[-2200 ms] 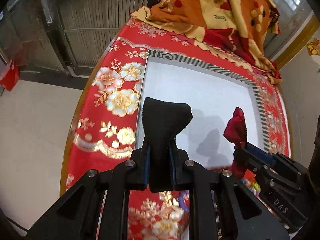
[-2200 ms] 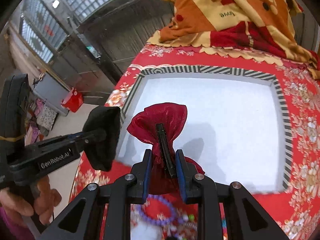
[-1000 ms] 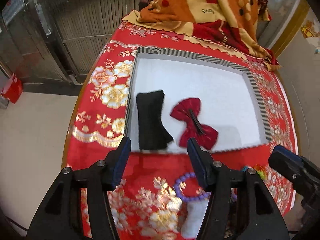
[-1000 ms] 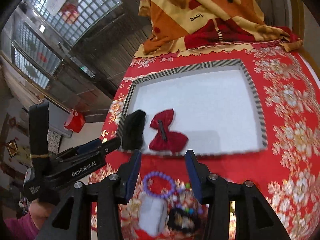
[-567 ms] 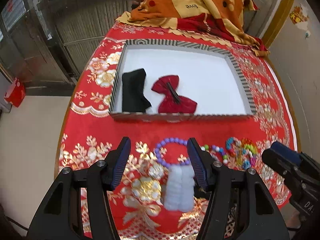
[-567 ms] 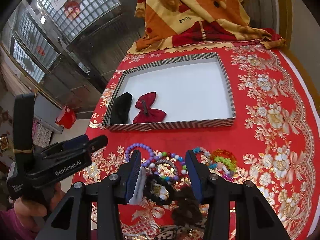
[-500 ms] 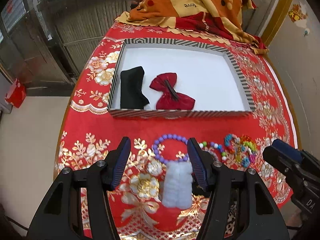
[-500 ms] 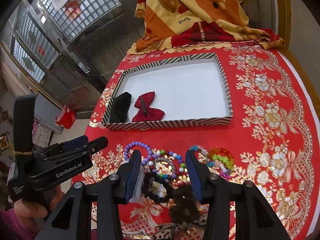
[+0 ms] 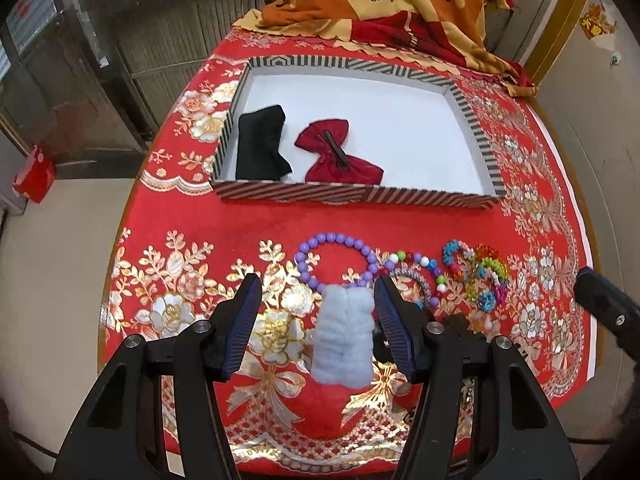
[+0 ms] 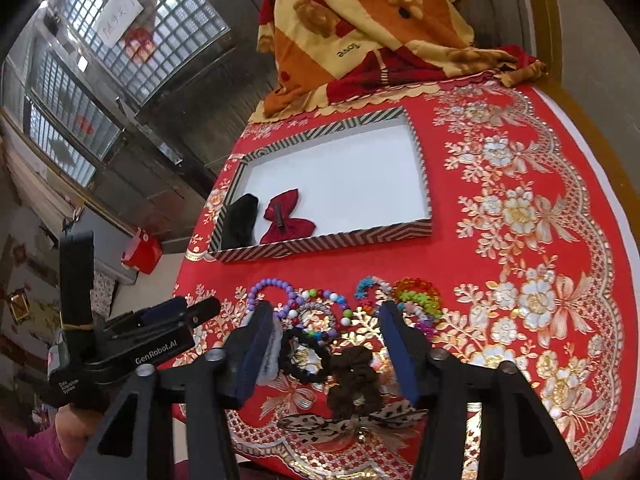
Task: Organize jewelry
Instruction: 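Grasp the white fluffy scrunchie with the left tool while the right tool moves to the brown scrunchie, then grasp the brown scrunchie with the right tool while the left tool lifts the white scrunchie, then carry both scrunchies into the tray and open the right tool beside the red bow, then open the left tool to release the white scrunchie in the tray, then move the left tool to the black scrunchie and close on it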
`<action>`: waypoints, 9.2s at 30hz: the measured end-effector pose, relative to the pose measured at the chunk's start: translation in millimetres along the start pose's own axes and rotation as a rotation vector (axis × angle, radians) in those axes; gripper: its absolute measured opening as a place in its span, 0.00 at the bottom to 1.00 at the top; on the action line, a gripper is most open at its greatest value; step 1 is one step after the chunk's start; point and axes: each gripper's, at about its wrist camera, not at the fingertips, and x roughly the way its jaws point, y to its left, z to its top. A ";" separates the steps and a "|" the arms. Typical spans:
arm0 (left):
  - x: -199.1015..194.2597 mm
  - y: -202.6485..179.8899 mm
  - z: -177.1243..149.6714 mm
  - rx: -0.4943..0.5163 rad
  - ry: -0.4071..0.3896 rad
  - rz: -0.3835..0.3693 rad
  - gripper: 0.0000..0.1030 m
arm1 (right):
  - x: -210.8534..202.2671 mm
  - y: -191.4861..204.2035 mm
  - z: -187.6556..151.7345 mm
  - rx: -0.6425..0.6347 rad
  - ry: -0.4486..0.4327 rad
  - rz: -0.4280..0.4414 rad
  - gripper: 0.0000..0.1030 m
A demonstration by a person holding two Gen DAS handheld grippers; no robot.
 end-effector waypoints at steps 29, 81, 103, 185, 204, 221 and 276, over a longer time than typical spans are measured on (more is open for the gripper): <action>14.0 -13.3 -9.0 0.026 0.063 -0.004 0.57 | 25.6 -4.7 -16.3 -0.047 0.102 -0.060 0.55; 75.6 1.7 -36.4 0.031 0.290 -0.151 0.62 | 108.8 5.8 -78.9 -0.147 0.260 -0.170 0.51; 50.6 15.8 -21.3 0.045 0.178 -0.152 0.36 | 73.2 -11.5 -61.2 -0.094 0.175 -0.088 0.20; 126.5 -65.8 128.4 0.085 0.163 -0.072 0.51 | 133.7 -47.7 128.3 -0.082 0.110 -0.144 0.40; 37.8 -36.5 82.7 0.065 0.015 -0.045 0.51 | 54.3 -19.4 70.4 -0.082 0.020 -0.141 0.41; 11.9 -25.7 27.2 0.037 0.019 -0.022 0.51 | 38.2 -8.7 22.0 -0.100 0.043 -0.114 0.42; 70.6 -33.6 -37.4 0.065 0.237 -0.132 0.55 | 87.0 -71.6 -13.1 -0.018 0.142 -0.140 0.37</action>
